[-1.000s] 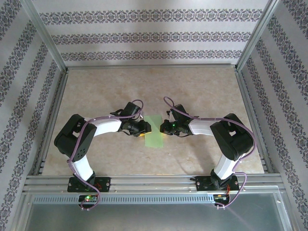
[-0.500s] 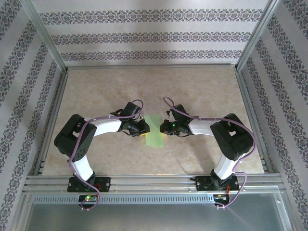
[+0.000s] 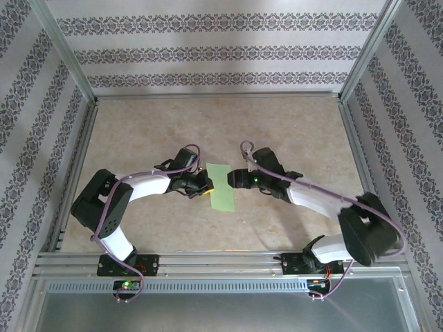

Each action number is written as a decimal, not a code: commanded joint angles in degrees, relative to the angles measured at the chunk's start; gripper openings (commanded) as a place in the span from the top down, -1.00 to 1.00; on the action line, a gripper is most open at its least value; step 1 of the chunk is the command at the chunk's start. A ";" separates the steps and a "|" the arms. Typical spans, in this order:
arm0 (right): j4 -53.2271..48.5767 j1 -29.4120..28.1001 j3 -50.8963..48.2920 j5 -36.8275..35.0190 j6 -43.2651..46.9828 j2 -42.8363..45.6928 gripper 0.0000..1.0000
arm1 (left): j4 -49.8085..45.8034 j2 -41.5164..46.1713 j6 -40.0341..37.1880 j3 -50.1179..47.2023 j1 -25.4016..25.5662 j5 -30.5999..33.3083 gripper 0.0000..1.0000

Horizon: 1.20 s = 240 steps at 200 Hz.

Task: Fold a paper plane with a square sheet of paper (fold left side to right side)
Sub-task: Third fold the triangle at the center of the table.

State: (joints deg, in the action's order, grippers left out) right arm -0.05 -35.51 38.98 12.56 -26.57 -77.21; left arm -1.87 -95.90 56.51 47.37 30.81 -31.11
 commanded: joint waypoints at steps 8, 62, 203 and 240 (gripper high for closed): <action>-3.56 -9.26 -5.76 -13.65 8.83 7.15 -0.49 | 2.45 1.15 3.78 -0.50 0.48 -0.80 0.96; -2.06 -28.84 -7.75 -32.07 14.55 4.26 -0.59 | 1.49 1.17 3.35 -0.23 0.49 -0.72 0.96; 0.50 -31.91 5.05 -37.51 22.87 -13.63 0.49 | 0.79 0.80 2.15 0.10 0.49 -2.00 0.96; -0.30 -31.00 3.90 -32.93 21.42 -11.50 1.00 | -2.64 1.35 -0.54 1.99 0.47 -1.68 0.71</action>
State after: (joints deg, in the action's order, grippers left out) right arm -0.01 -67.44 42.74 -23.68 -4.40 -90.52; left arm -0.99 -95.90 58.52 47.40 30.79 -32.58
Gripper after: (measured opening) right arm 0.061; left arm 0.097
